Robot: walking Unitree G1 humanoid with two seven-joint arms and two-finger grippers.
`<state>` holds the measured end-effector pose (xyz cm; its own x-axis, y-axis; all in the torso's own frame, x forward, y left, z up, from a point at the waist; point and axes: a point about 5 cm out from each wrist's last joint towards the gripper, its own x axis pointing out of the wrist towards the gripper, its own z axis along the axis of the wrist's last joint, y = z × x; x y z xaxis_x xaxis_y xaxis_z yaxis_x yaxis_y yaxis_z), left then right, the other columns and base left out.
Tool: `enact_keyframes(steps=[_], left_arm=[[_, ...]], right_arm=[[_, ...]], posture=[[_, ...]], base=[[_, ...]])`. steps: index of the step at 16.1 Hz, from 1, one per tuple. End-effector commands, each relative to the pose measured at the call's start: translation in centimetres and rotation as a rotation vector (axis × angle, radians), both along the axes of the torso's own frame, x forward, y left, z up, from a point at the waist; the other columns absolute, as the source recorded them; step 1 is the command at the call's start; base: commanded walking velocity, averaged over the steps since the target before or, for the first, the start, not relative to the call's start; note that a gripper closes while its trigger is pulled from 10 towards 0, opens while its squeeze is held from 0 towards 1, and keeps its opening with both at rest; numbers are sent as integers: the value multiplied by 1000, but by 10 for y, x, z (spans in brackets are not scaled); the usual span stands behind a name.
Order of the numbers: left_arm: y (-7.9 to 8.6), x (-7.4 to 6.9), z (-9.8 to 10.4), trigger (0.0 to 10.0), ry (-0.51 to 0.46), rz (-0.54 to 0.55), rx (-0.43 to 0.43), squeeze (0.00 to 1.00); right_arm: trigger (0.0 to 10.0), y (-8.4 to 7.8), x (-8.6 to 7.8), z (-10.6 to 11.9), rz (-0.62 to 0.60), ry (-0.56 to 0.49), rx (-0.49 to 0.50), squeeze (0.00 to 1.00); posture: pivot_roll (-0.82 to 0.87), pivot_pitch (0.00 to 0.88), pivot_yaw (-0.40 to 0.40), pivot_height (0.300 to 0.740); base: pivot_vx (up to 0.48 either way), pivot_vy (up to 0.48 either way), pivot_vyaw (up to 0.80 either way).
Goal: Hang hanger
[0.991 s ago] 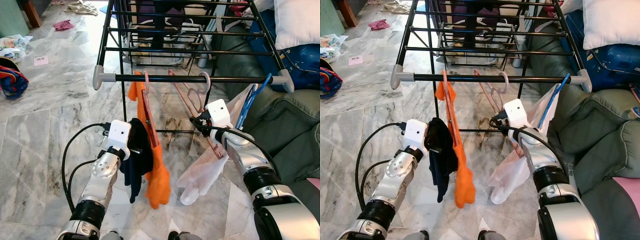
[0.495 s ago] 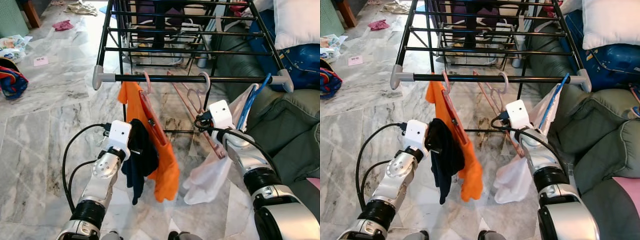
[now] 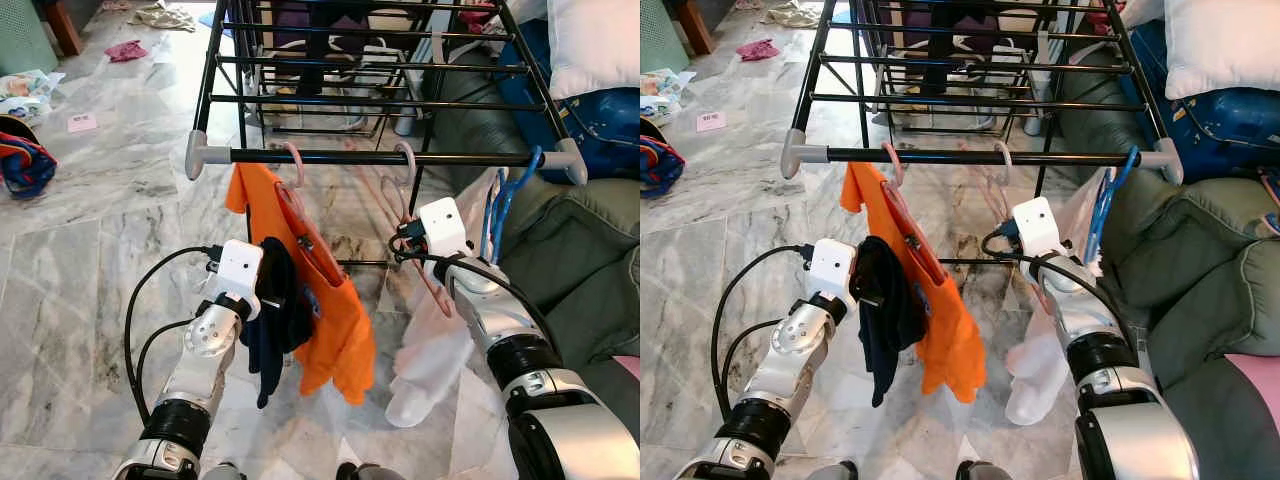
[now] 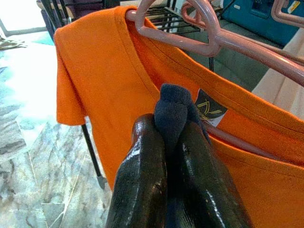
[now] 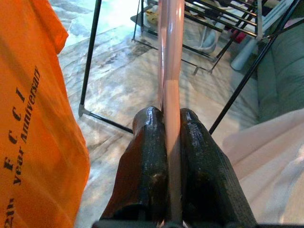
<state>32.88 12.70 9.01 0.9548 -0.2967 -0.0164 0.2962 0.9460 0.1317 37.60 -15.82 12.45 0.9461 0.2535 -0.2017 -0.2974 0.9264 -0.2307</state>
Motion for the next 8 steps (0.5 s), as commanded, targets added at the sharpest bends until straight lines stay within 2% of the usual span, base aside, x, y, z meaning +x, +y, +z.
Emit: enact_keyframes(steps=[1, 4, 5, 6, 8], left_arm=[[-3, 1, 3, 10000, -15, -10, 11, 0], [-3, 1, 5, 10000, -32, -5, 13, 0], [-2, 1, 8, 10000, -63, 7, 11, 0], [0, 2, 15, 10000, -97, 35, -16, 0], [3, 4, 17, 10000, -106, 72, -7, 0]], right_arm=[[0, -2, 2, 3, -17, -11, 12, 0], [0, -6, 0, 5, -46, -61, 24, 0], [0, -8, 0, 10, -55, -104, 34, 0], [0, -12, -6, 18, -69, -195, 52, 0], [0, -17, -14, 20, -97, -238, 66, 0]], posture=[[22, 154, -39, 740], [20, 154, -41, 740], [20, 155, -42, 740], [20, 156, -45, 740], [15, 156, -47, 740]], base=[[0, 0, 0], [0, 0, 0], [0, 0, 0], [0, 0, 0], [0, 0, 0]])
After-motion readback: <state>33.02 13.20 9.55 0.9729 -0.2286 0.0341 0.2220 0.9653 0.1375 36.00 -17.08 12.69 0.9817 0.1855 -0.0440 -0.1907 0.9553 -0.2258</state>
